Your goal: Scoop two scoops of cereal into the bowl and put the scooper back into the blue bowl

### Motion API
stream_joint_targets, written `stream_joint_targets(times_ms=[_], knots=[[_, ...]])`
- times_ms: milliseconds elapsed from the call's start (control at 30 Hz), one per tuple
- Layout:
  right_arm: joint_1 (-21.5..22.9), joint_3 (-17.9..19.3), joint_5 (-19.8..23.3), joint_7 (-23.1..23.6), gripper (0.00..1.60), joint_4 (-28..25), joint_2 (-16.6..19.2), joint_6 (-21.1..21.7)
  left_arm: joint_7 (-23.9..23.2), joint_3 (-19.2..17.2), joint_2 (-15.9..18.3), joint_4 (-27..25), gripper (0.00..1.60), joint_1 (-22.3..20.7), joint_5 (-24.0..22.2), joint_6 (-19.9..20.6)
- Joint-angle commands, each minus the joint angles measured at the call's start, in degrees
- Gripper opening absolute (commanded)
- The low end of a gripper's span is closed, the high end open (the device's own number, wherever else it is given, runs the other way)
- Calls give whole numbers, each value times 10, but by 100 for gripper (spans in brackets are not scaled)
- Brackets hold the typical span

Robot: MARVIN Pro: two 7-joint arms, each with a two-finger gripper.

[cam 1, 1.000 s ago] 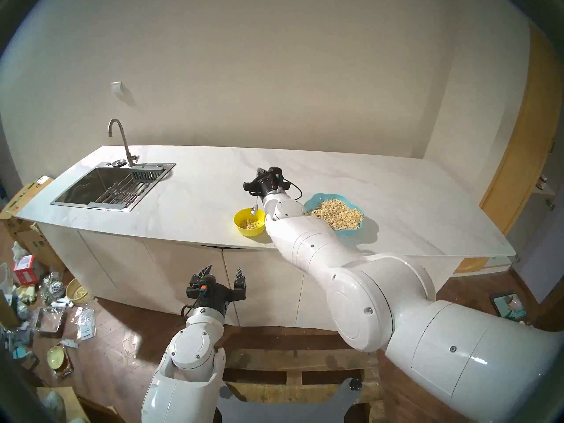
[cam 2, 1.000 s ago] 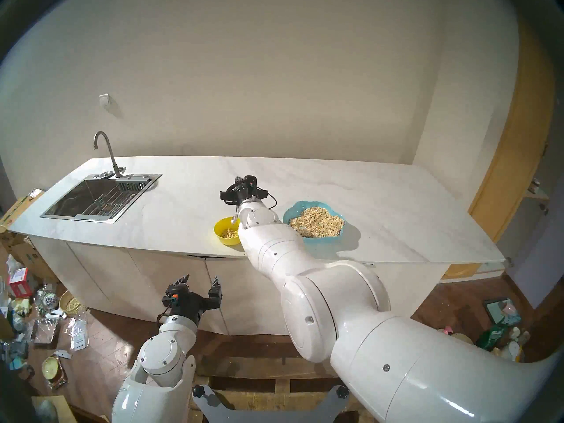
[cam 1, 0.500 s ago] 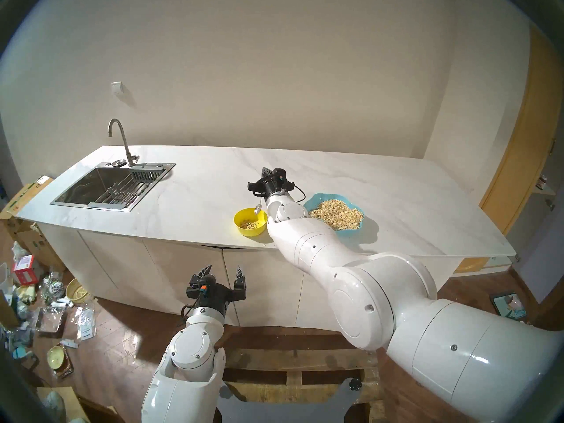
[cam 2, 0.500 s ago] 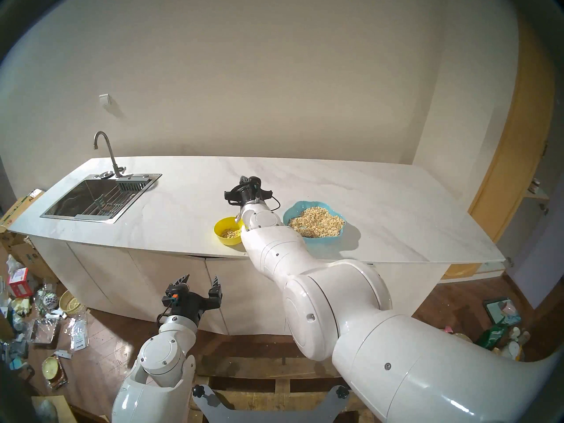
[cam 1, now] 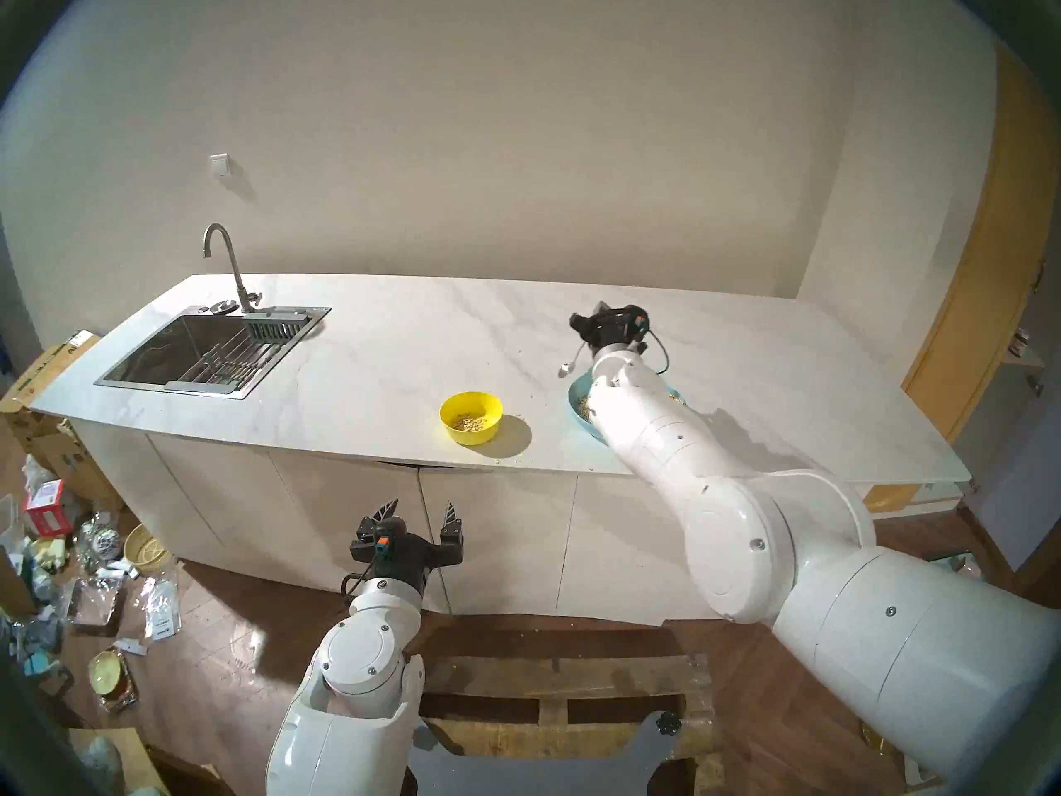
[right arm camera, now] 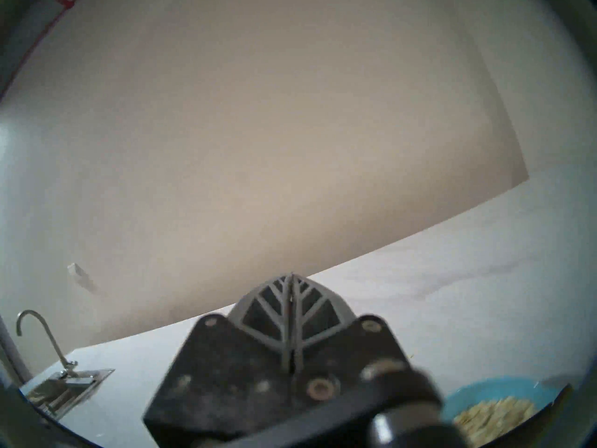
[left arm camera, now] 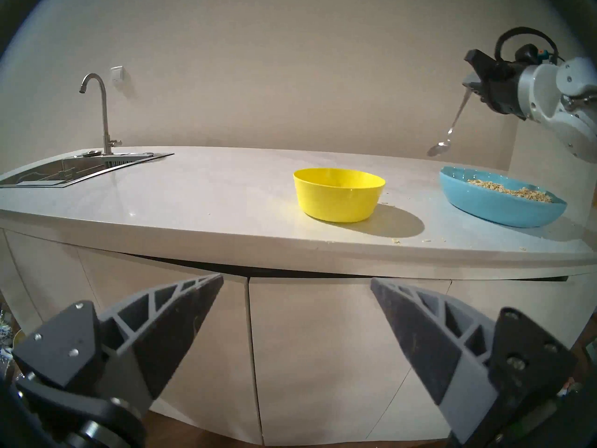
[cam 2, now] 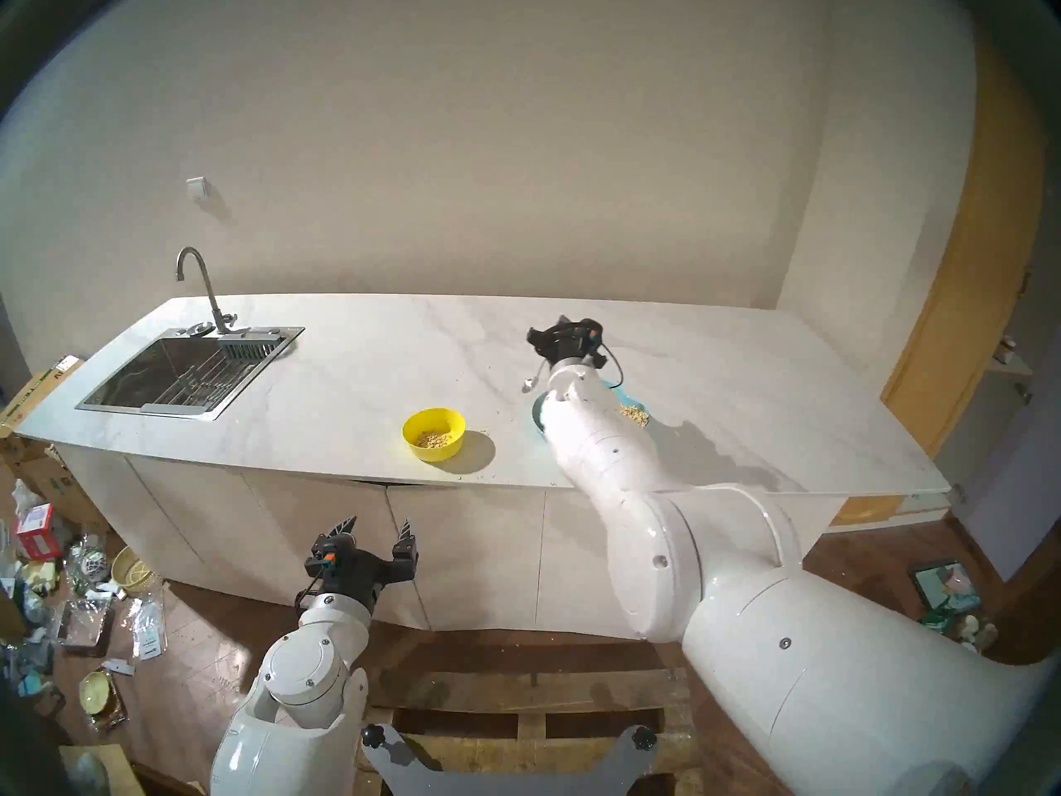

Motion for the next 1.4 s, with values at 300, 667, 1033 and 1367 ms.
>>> stream_joint_targets(times_ms=[300,667,1033,1367], knots=[[-136,-26,-10,4,0,-220,78,76,-2,1,0,-16,160,-3,-2,-3],[-154,-29,-22,6,0,-231,100,82,-2,1,0,-15,160,-3,-2,-3],[-147,-30,-26,14,72,-219,112,80,-2,1,0,-15,160,-3,-2,-4],[-151,-34,-35,25,160,-238,119,77,-2,1,0,-15,160,-3,-2,-4]])
